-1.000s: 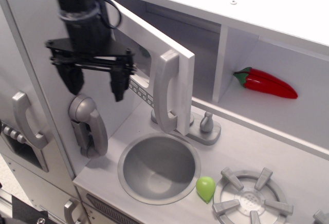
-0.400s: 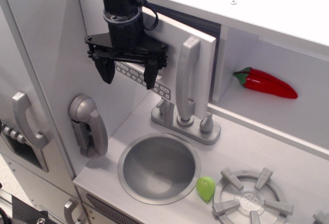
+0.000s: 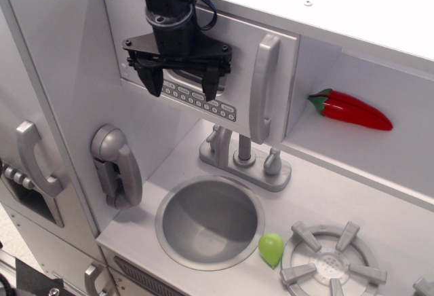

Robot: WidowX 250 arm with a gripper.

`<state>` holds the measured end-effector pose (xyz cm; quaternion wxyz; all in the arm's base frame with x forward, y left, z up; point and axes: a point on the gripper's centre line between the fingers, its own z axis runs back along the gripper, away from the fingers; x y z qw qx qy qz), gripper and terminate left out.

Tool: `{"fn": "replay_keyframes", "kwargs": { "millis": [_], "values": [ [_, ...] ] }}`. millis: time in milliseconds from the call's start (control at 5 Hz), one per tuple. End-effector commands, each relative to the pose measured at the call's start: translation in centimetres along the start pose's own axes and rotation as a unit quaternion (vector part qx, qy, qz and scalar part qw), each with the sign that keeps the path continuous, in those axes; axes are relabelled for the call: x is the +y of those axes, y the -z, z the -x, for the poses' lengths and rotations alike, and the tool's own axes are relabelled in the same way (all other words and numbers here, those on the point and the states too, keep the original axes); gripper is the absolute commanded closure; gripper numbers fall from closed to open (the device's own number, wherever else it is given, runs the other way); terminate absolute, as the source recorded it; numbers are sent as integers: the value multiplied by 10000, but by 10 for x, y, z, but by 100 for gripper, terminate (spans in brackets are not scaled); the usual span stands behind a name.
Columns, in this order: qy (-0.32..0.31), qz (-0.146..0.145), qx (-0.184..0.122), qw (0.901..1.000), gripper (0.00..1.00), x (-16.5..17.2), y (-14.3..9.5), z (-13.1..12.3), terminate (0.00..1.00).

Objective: Close microwave

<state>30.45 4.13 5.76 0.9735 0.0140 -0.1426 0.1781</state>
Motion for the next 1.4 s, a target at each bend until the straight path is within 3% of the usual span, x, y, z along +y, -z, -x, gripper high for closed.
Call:
{"fn": "replay_keyframes", "kwargs": {
  "millis": [0,200,400,800,1000,1200],
  "values": [
    [-30,227,-544,9983,0,-4,-14,-17,0],
    [84,-86,21,9999,0,7,-12,-5,0],
    [394,-123,322,9986,0,31,-21,26,0],
    [575,-30,584,9966,0,74,-40,50,0],
    [575,-30,584,9966,0,74,-40,50,0],
    [575,-30,584,9966,0,74,-40,50,100]
  ]
}}
